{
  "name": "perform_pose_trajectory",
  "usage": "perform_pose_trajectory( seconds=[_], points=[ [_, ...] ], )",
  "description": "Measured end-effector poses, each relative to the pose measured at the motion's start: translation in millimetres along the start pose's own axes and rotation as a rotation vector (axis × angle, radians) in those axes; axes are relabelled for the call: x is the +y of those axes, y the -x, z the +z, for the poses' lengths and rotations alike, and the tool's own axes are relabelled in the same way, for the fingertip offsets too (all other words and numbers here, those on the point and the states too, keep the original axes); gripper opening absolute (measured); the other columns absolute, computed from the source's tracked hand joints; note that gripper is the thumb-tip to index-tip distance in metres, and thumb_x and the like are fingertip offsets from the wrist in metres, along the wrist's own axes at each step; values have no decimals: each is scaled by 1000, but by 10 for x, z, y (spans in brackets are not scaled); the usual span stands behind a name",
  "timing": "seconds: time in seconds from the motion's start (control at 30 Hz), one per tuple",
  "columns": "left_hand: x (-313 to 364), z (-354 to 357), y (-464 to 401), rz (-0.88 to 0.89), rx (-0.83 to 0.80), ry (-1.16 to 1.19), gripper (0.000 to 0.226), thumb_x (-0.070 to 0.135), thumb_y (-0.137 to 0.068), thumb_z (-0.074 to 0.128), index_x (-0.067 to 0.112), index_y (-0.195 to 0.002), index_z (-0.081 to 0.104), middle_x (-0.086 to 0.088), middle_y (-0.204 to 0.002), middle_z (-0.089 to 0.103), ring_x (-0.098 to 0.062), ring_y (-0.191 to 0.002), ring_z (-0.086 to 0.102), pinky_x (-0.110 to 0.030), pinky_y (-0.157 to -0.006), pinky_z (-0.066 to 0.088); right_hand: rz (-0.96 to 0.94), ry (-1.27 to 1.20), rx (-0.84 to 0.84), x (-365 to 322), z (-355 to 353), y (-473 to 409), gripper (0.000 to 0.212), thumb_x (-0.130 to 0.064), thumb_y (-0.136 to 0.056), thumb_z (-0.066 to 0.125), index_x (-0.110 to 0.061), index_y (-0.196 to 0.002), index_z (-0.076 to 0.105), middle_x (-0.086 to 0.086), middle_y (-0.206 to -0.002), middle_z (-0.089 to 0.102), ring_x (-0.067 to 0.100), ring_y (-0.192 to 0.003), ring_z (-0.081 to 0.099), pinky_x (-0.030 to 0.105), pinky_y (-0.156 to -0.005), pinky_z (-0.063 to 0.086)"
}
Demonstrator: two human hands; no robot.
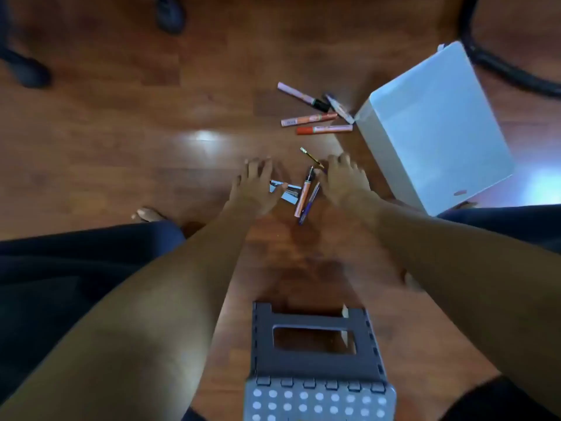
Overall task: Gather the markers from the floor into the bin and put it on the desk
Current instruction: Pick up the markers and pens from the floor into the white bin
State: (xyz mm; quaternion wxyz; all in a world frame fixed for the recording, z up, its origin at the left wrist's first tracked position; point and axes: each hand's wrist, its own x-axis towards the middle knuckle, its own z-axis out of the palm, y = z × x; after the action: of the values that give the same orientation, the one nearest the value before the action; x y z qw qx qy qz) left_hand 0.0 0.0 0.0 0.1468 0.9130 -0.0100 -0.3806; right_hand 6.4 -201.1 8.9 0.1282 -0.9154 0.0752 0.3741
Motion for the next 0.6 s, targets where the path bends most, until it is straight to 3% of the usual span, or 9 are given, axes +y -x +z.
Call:
perform_pose_trajectory(
  seconds=[0.13,0.23,0.4,0.5,0.6],
  points=[
    [-173,257,-184,144,-16,-35,84,53,-83,65,22,-152,29,-10,-153,28,-32,-141,31,-50,-113,32,92,-24,126,70,417,-118,48,-40,-102,40,1,-125,51,23,-132,51,40,-126,49,45,-103,40],
    [-231,398,-274,276,87,-68,76,44,-75,76,23,-142,46,-8,-139,40,-29,-127,41,-43,-104,36,108,-68,213,45,669,-161,44,-37,-100,43,1,-119,54,22,-125,57,40,-119,54,46,-99,42],
    [-241,428,-411,405,141,-104,53,48,-76,74,23,-120,60,-4,-120,45,-23,-112,41,-34,-93,33,169,-96,279,-27,843,-202,42,-35,-100,43,1,-116,58,20,-120,59,38,-113,58,44,-96,43],
    [-204,434,-444,446,128,-150,53,43,-73,79,21,-118,60,-3,-119,46,-22,-112,41,-28,-86,28,186,-133,280,-15,830,-211,40,-33,-97,49,1,-114,60,20,-120,60,37,-113,59,42,-96,44],
    [-177,423,-437,432,115,-164,51,33,-77,79,13,-119,58,-7,-122,48,-26,-114,43,-30,-90,31,175,-219,213,5,766,-239,36,-31,-97,53,0,-112,64,19,-120,60,37,-109,62,39,-90,49]
  ],
)
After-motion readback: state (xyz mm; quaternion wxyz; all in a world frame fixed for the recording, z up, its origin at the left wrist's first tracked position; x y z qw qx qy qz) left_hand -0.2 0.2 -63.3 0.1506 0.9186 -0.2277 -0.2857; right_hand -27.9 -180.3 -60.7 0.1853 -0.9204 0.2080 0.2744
